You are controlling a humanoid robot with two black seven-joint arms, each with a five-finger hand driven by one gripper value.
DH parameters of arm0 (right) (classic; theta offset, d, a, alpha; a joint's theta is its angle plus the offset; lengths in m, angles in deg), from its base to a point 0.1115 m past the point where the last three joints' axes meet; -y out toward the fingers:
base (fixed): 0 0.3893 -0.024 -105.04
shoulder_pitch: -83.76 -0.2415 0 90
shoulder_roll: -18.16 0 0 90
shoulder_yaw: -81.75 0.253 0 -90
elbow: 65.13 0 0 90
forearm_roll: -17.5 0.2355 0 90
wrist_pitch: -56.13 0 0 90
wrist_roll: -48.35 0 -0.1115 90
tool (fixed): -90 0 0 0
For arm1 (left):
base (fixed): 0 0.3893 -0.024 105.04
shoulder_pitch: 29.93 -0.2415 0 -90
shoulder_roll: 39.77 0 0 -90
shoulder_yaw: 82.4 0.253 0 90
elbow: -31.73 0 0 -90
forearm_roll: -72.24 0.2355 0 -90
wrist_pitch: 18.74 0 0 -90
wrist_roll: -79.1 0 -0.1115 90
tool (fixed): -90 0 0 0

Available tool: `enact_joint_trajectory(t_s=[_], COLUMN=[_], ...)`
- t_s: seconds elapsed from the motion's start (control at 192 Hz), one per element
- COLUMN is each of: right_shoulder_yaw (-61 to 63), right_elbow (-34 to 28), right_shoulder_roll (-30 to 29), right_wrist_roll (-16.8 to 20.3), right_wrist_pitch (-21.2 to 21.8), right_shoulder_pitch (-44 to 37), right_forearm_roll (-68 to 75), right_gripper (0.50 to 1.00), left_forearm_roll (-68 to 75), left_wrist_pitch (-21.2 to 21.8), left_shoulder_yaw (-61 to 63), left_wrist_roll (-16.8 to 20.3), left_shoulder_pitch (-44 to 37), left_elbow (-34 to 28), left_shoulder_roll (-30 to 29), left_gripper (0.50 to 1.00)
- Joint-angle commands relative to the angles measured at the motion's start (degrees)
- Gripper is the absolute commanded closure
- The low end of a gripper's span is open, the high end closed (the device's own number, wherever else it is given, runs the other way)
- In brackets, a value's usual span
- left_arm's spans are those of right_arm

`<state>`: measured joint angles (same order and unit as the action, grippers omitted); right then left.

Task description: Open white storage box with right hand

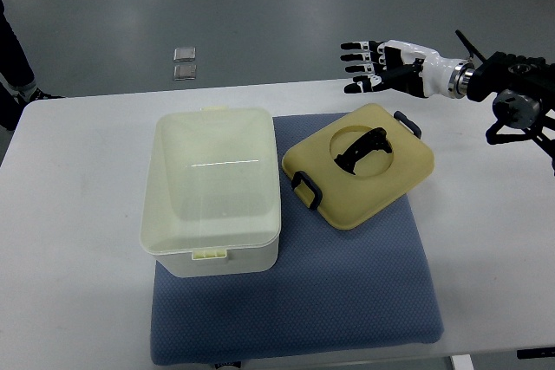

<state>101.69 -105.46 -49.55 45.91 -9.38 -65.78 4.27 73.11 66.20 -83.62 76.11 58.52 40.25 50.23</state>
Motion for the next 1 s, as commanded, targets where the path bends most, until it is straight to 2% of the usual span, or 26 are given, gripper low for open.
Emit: enact_joint_trajectory(t_s=[0.0,0.208,0.38,0.75,0.995], right_shoulder_yaw=[2.9,4.0,4.5,5.3,5.3], right_elbow=[0.2,3.4,4.6,7.8,7.7], right_shoulder_roll=[-1.3,-4.5,-5.7,-7.0,-7.2], right_wrist_roll=[2.4,4.8,4.9,4.1,4.1], right_wrist_pitch=[-0.1,-3.0,-4.0,-4.1,-1.2], right_shoulder_pitch=[1.0,1.4,2.4,3.7,4.6], right_forearm_roll=[6.5,21.1,28.3,28.6,28.7], right_gripper=[0.574,0.574,0.574,0.572,0.572], left_forearm_roll=[0.0,0.0,0.0,0.0,0.0], left_wrist_pitch=[0.0,0.0,0.0,0.0,0.0], left_shoulder_yaw=[0.0,0.0,0.0,0.0,0.0], left_wrist_roll=[0.0,0.0,0.0,0.0,0.0], left_shoulder_pitch=[0.0,0.0,0.0,0.0,0.0], left_elbow=[0.0,0.0,0.0,0.0,0.0], left_shoulder_roll=[0.0,0.0,0.0,0.0,0.0], left_gripper=[0.500,0.500,0.500,0.500,0.500])
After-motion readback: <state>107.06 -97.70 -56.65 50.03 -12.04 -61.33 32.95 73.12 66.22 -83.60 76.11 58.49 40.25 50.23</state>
